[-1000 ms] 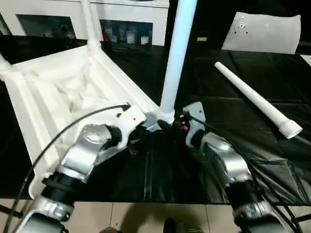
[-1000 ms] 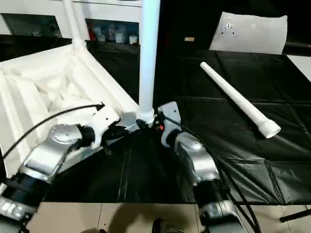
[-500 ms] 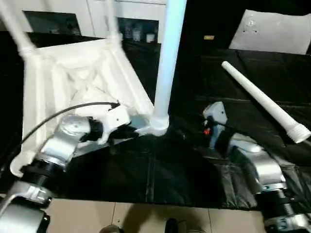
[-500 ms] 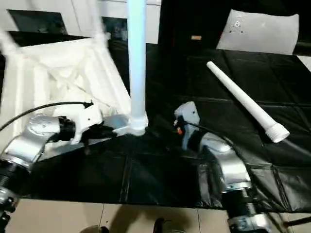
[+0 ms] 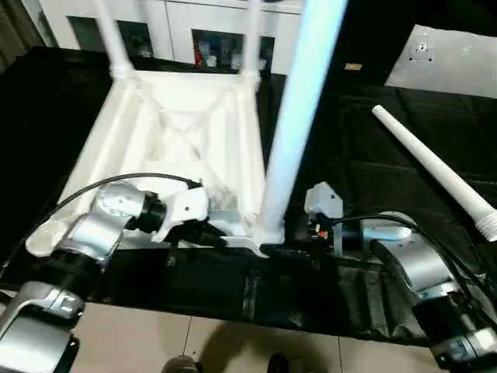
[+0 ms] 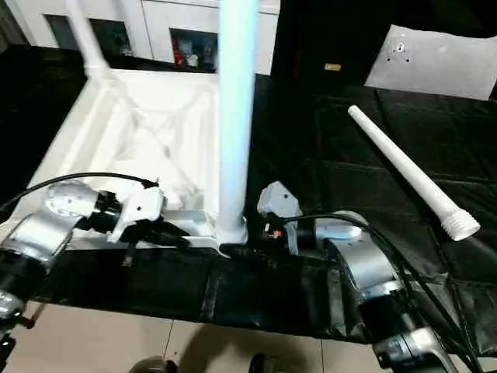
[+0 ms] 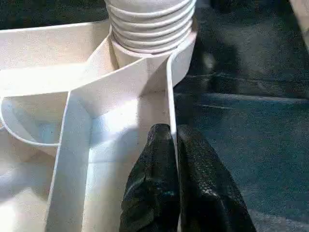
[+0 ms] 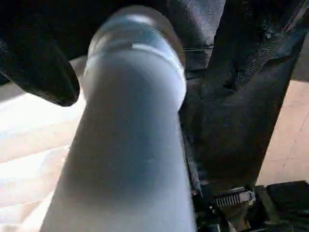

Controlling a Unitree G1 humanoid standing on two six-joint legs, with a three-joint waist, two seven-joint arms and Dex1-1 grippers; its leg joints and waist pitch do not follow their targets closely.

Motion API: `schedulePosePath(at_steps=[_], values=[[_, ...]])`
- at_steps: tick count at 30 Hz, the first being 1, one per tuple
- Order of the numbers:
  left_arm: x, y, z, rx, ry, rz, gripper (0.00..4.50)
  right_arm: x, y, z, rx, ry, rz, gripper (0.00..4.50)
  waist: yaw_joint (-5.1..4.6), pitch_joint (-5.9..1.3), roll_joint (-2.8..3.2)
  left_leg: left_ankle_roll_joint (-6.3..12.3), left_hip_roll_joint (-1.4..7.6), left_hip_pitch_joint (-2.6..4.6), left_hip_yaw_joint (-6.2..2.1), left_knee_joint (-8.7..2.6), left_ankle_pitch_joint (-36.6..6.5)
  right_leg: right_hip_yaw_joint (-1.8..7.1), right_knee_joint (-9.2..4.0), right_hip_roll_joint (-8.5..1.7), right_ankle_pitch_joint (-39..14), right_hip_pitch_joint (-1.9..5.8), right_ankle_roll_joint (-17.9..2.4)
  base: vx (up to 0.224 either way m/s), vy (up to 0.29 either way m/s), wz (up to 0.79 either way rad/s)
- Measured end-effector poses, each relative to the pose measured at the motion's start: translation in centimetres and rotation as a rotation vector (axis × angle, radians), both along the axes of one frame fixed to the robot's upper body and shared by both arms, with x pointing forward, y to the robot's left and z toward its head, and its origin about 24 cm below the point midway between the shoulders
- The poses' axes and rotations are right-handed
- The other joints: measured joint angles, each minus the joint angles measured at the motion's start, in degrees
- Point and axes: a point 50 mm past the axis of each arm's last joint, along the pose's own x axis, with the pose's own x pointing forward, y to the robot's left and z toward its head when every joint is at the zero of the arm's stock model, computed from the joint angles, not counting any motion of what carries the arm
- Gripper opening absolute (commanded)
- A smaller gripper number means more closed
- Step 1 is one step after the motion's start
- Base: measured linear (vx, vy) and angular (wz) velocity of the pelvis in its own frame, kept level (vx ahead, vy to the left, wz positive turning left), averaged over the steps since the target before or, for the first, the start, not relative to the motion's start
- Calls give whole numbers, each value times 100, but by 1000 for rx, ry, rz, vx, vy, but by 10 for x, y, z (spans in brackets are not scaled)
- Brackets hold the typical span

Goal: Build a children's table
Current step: Insert table leg to table base, then rotate leg to tighten

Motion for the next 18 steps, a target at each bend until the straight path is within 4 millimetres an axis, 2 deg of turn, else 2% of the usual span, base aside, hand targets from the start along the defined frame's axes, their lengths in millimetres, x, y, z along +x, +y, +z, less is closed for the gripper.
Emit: schedulePosePath(at_steps=[1, 5, 6, 7, 12, 14, 16, 18], values=[[1, -1, 0, 1, 3, -8, 0, 1, 1, 0, 1, 2, 6, 420, 12, 0, 0, 0, 1, 0, 1, 3, 0, 0, 3, 0, 1, 0, -1, 0, 0, 0], [1, -4, 0, 5, 7, -39, 0, 2, 4, 2, 24, 9, 36, 409, 67, -1, -1, 0, 8, 3, 4, 9, 0, -1, 20, 1, 0, -2, 0, 0, 0, 0], [1, -4, 0, 7, 4, -43, 0, 2, 5, 2, 27, 13, 41, 401, 69, -1, -1, -1, 9, 2, 4, 11, 0, -1, 22, 1, 0, -3, 0, 0, 0, 0], [1, -4, 0, 9, 2, -45, 0, 1, 5, 2, 29, 18, 48, 375, 71, 0, -1, -1, 10, 1, 4, 14, 1, -1, 23, 1, 0, -3, 0, 0, 0, 0], [3, -3, 0, 13, -2, -54, 0, 1, 3, -3, 32, 46, 49, 357, 68, -1, -2, -2, 14, 2, 4, 24, 1, -1, 31, 1, 0, -2, -1, 0, 0, 0], [3, -3, 0, 12, -4, -56, 0, 2, 3, -3, 34, 51, 50, 326, 71, -1, -2, -5, 16, 4, 4, 24, 3, -2, 36, 1, 0, -2, 0, 0, 0, 0], [3, -3, 0, 13, -2, -62, 0, 2, 2, -3, 36, 52, 50, 322, 78, -2, -2, -6, 17, 4, 5, 25, 4, -3, 38, 1, 0, -2, 0, 0, 0, 0], [3, -3, 0, 14, -4, -68, 0, 2, 2, -3, 37, 57, 55, 289, 82, -2, -1, -6, 18, 3, 5, 28, 4, -3, 40, 1, 0, -2, 0, 0, 0, 0]])
